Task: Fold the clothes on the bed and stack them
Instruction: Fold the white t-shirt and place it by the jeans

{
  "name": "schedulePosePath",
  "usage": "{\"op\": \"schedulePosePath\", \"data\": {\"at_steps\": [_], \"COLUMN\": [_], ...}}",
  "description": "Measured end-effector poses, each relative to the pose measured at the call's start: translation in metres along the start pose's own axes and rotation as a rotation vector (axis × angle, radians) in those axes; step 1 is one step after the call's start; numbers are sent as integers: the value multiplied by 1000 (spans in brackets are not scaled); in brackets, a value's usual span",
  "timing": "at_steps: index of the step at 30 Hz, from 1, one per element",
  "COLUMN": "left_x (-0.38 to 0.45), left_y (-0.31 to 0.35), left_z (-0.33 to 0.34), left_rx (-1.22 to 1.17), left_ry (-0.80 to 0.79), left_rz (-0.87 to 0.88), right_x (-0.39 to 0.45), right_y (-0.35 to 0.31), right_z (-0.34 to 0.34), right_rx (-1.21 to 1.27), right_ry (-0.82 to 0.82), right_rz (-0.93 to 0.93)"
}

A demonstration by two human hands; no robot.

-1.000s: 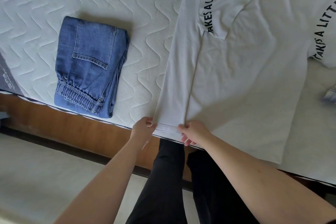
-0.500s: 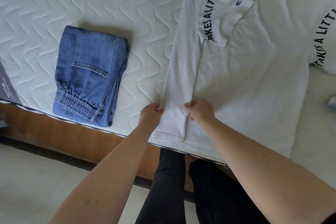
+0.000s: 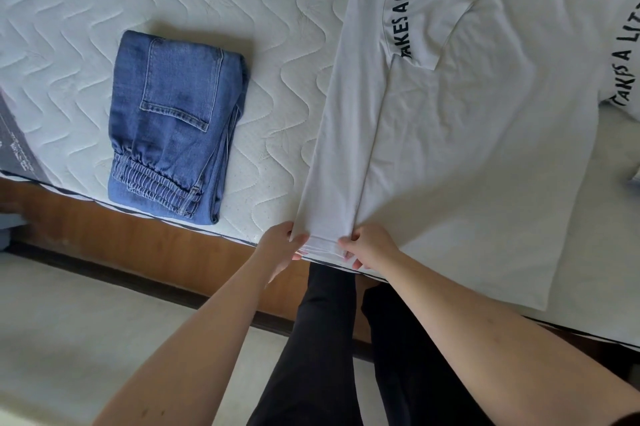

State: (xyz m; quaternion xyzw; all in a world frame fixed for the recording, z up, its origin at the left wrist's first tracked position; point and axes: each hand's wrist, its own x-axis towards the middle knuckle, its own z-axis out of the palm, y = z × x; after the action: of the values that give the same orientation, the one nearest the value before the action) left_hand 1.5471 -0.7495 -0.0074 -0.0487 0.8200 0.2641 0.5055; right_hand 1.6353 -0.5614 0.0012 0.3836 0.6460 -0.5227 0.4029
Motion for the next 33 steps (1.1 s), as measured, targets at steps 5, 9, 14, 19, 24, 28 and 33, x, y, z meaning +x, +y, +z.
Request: {"op": "schedulePosePath", "data": {"at_steps": [5,9,14,19,24,28,33], "left_x": [-3,-2,18,44,69,94,125], "left_y": [-4,12,56,118,165,206,241], "left_z": [2,-6,-12,-18,-19,-26,-38], "left_rx": [168,251,208,420,726,862,999], "left_ry": [94,289,386,418,366,331,274], "left_rz": [-4,50,199,421,600,690,683], "right_x": [-4,1,28,54,75,83,85], "right_y": [-5,-15,-32,-67,-108,-118,-109], "right_z": [-3,-27,-70,-119,-145,-157,-165], "right_rx": [-32,-176,-23,292,547,322,182], "right_ry": [-18,107,467,597,497,417,384], "right_rz": [51,22,-145,-246,-204,-154,-97]}}
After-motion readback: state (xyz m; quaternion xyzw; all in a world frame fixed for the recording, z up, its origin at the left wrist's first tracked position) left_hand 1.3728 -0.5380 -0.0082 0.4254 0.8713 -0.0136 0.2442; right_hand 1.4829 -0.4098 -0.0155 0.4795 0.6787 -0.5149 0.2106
